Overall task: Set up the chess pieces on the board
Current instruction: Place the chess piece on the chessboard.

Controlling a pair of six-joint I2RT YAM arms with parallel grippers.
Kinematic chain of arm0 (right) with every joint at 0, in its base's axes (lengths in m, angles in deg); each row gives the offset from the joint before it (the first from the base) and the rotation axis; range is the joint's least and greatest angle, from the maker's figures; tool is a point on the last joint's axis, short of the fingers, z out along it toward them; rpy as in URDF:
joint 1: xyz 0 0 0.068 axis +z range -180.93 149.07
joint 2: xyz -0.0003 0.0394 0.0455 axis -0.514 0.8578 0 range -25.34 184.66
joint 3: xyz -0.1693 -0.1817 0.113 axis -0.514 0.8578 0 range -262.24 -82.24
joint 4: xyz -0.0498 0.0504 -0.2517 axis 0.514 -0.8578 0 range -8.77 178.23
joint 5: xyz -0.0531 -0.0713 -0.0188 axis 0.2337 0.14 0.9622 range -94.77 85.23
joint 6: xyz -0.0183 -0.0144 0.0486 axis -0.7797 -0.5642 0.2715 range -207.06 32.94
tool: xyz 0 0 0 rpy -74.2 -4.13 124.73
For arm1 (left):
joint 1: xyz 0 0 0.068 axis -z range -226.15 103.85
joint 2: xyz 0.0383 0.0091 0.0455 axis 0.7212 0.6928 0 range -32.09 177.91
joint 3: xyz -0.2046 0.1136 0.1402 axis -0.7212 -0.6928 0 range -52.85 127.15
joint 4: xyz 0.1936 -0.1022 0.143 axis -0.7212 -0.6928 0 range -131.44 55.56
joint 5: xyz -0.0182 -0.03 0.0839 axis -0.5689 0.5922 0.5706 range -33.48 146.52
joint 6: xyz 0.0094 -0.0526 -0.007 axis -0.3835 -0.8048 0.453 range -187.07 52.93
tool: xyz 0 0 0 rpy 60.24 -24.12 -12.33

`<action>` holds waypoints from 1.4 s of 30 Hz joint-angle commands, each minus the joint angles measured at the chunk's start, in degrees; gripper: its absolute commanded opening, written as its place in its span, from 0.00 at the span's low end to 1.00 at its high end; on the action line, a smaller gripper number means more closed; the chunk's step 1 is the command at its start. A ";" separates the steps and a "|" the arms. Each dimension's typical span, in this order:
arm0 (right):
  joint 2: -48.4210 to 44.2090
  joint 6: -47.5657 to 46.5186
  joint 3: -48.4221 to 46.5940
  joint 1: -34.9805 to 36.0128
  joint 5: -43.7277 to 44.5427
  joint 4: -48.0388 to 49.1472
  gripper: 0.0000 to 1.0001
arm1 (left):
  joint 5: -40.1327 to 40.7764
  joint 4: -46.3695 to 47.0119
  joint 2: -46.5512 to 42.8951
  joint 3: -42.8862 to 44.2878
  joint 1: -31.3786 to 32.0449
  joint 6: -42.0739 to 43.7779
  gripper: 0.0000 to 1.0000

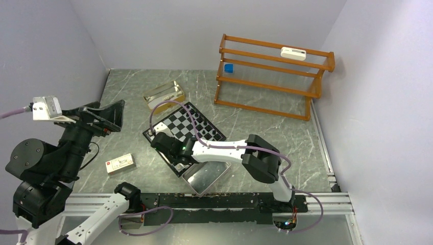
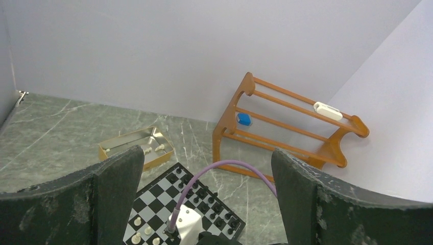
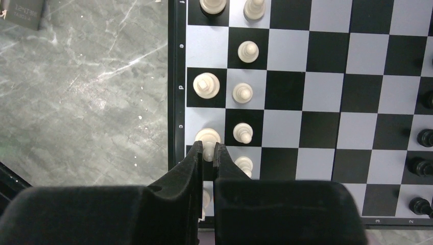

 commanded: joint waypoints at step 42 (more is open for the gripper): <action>5.53 -0.12 -6.61 1.05 1.99 -2.01 0.31 | -2.31 1.11 -0.92 -1.54 0.28 3.17 0.98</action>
